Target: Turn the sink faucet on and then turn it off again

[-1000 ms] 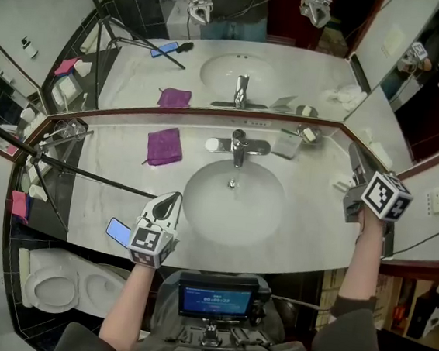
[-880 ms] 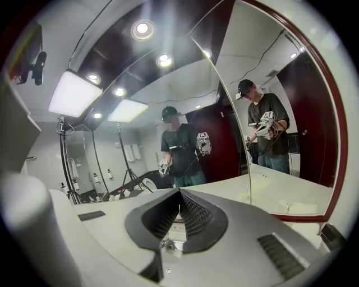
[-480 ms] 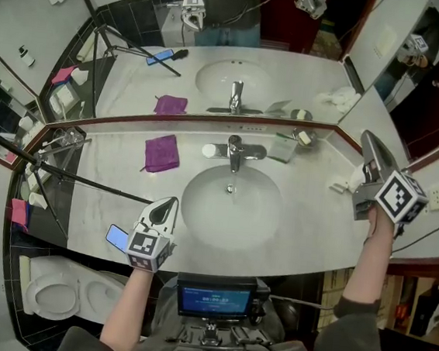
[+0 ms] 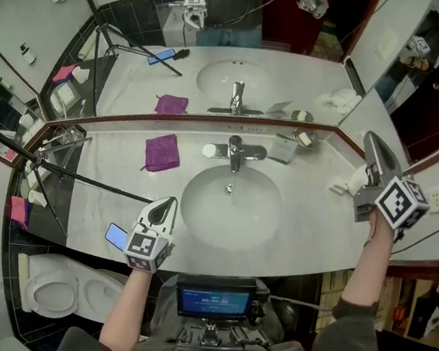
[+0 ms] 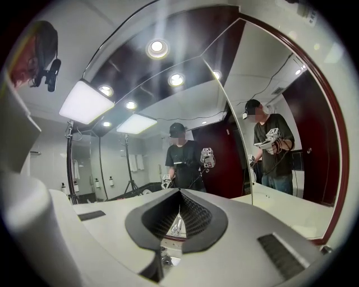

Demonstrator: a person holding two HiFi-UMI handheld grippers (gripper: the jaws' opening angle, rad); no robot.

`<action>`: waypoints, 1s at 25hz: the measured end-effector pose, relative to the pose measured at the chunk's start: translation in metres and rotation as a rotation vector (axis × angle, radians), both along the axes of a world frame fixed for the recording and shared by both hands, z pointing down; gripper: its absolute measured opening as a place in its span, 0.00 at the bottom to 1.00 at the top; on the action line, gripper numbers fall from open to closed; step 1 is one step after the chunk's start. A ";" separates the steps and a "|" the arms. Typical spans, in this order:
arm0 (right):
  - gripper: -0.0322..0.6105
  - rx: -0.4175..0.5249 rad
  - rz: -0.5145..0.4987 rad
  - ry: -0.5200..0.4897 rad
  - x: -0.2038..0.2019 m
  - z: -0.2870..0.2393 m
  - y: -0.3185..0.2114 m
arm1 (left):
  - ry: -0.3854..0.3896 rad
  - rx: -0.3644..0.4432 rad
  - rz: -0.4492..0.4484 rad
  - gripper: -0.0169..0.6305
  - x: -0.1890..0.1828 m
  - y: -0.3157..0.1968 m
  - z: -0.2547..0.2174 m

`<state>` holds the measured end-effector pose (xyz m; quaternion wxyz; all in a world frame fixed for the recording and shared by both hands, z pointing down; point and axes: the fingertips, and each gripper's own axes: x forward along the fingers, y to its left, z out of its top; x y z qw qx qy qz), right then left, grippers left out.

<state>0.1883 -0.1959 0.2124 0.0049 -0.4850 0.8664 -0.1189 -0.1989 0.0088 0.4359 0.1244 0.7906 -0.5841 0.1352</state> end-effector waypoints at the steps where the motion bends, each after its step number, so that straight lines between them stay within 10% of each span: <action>1: 0.07 0.015 0.004 0.021 -0.001 -0.002 0.000 | -0.005 -0.001 0.005 0.03 0.000 0.001 0.002; 5: 0.08 0.101 0.025 0.128 -0.004 -0.006 -0.008 | -0.007 -0.006 -0.002 0.03 0.002 0.000 0.004; 9: 0.30 0.158 -0.031 0.253 -0.025 0.002 -0.025 | -0.013 -0.009 -0.025 0.03 0.003 0.000 0.007; 25: 0.72 0.556 -0.732 1.167 -0.227 0.158 -0.066 | -0.001 -0.042 -0.218 0.03 0.031 0.012 0.009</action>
